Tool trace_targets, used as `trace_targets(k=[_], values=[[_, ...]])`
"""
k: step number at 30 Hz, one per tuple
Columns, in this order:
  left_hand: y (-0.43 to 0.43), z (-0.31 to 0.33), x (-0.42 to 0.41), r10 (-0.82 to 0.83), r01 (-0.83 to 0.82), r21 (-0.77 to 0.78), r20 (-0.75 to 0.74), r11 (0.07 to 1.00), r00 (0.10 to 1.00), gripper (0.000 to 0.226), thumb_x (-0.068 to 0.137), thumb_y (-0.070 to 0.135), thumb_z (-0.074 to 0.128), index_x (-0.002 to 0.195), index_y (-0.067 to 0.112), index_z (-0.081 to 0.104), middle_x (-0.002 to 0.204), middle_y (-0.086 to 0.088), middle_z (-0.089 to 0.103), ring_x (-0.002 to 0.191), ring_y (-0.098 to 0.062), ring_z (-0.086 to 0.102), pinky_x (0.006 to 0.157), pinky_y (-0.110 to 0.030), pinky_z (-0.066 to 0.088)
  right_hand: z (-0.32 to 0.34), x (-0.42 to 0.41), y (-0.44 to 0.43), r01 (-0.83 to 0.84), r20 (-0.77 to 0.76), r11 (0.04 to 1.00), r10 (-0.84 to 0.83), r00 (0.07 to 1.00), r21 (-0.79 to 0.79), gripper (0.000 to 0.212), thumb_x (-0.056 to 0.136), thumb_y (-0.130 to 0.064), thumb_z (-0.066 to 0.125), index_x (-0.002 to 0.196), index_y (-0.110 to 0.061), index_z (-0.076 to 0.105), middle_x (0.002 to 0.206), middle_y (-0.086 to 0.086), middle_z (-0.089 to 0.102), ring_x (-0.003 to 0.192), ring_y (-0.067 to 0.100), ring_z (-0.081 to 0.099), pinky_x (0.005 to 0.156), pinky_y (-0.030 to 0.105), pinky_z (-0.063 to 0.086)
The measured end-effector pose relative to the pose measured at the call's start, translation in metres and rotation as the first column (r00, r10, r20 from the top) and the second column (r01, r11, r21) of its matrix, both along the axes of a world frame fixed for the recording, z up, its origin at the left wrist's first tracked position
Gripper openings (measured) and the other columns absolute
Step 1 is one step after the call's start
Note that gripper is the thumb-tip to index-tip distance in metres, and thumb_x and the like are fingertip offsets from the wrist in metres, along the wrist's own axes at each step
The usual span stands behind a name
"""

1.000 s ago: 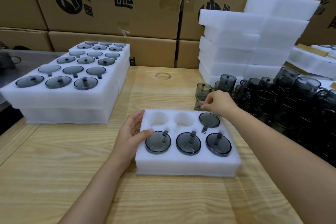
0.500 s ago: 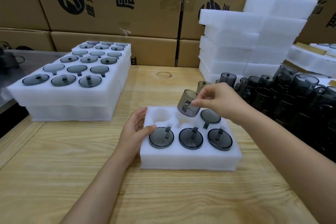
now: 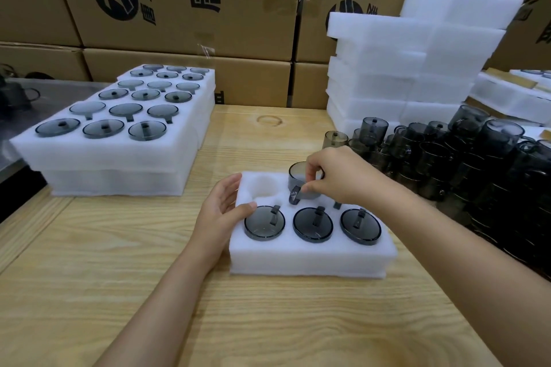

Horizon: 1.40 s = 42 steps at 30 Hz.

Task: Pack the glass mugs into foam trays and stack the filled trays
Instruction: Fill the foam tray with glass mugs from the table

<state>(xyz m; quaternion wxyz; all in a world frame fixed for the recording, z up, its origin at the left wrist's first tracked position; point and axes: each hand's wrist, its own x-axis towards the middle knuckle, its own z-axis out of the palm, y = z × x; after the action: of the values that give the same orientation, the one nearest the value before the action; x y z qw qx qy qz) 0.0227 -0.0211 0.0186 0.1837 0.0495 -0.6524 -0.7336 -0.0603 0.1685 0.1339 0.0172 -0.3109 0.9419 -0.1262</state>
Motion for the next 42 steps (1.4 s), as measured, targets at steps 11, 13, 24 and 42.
trace_targets(k=[11,13,24,42], values=[[0.001,0.003,0.002,-0.001,0.001,-0.019,0.008,1.0,1.0,0.06,0.063,0.017,0.07,0.121,0.024,0.056,0.123,0.007,0.062,0.113,-0.003,0.059,0.093,-0.024,0.046,-0.031,-0.022,-0.052,0.05,0.085,0.992,-0.061,0.995,0.118,0.074,0.091,-0.068,0.011,0.152,-0.026,0.004,0.16,0.002,-0.003,0.146,0.017,-0.009,0.116,0.048,-0.007],[0.002,0.003,0.002,0.0,0.001,-0.024,0.005,1.0,1.0,0.06,0.063,0.017,0.07,0.121,0.024,0.056,0.123,0.008,0.061,0.112,-0.001,0.059,0.09,-0.021,0.046,-0.045,-0.028,-0.05,0.027,0.104,0.992,-0.039,0.994,0.122,0.071,0.09,-0.068,0.007,0.151,-0.031,0.004,0.16,0.0,-0.004,0.145,0.015,-0.012,0.114,0.048,-0.011],[0.006,0.006,0.003,0.002,-0.002,-0.014,-0.003,1.0,1.0,0.062,0.063,0.017,0.067,0.124,0.021,0.056,0.12,0.011,0.062,0.108,0.003,0.06,0.081,-0.014,0.048,-0.064,-0.028,-0.048,0.054,0.068,0.994,-0.061,0.996,0.1,0.068,0.09,-0.068,0.012,0.146,-0.031,0.019,0.152,0.0,0.029,0.14,0.022,0.022,0.112,0.048,0.01],[0.002,0.005,0.004,-0.014,0.014,-0.004,0.013,1.0,1.0,0.072,0.05,0.035,0.075,0.12,0.025,0.059,0.12,0.009,0.066,0.113,-0.006,0.06,0.086,-0.023,0.048,-0.015,-0.151,0.039,0.533,-0.05,0.832,-0.545,0.837,-0.152,0.034,0.094,-0.011,0.047,0.125,0.0,0.042,0.13,0.02,0.045,0.116,0.037,0.046,0.08,0.034,0.037]])
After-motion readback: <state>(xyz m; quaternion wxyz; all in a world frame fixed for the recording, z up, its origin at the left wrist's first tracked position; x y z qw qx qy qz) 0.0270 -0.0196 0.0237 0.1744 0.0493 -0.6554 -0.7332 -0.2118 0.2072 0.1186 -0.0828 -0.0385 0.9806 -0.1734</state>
